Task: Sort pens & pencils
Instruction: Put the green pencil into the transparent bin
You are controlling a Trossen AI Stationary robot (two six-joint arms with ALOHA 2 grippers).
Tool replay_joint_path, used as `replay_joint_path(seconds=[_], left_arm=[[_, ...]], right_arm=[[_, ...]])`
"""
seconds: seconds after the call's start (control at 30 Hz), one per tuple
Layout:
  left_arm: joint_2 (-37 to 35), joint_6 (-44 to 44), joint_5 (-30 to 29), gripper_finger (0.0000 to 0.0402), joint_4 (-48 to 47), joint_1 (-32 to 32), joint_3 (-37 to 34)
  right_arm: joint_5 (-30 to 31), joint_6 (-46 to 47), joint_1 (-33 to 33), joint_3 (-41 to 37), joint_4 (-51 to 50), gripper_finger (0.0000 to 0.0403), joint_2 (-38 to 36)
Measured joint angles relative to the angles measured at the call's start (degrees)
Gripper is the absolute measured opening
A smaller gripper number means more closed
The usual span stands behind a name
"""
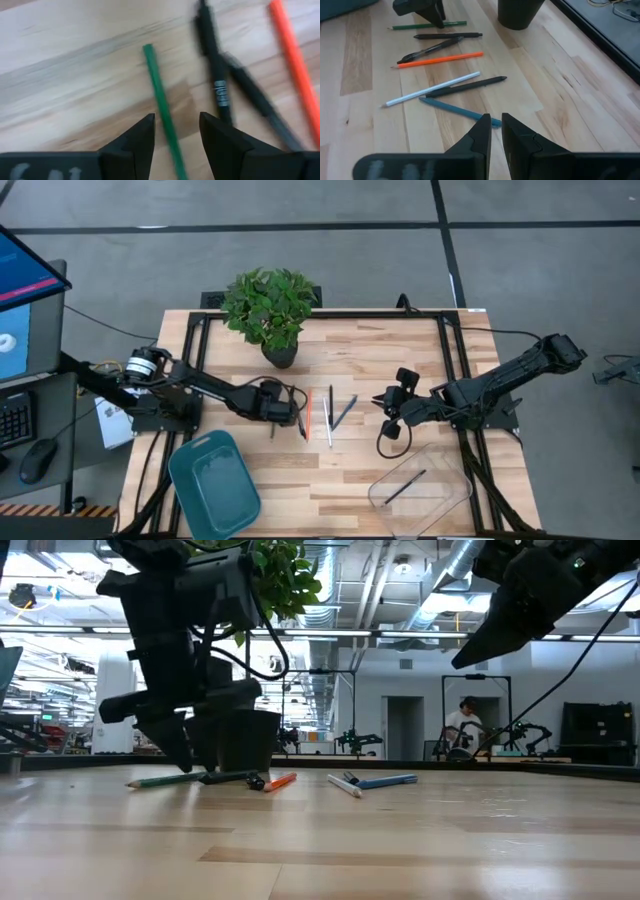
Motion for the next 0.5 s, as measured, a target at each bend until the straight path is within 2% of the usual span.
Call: replay_joint_path(seconds=[0.5], left_arm=[[0.0,0.2,2.5,0.0146,1.1,-0.8,0.1]], right_arm=[[0.0,0.0,0.0,0.0,-0.4,0.0068,0.0]])
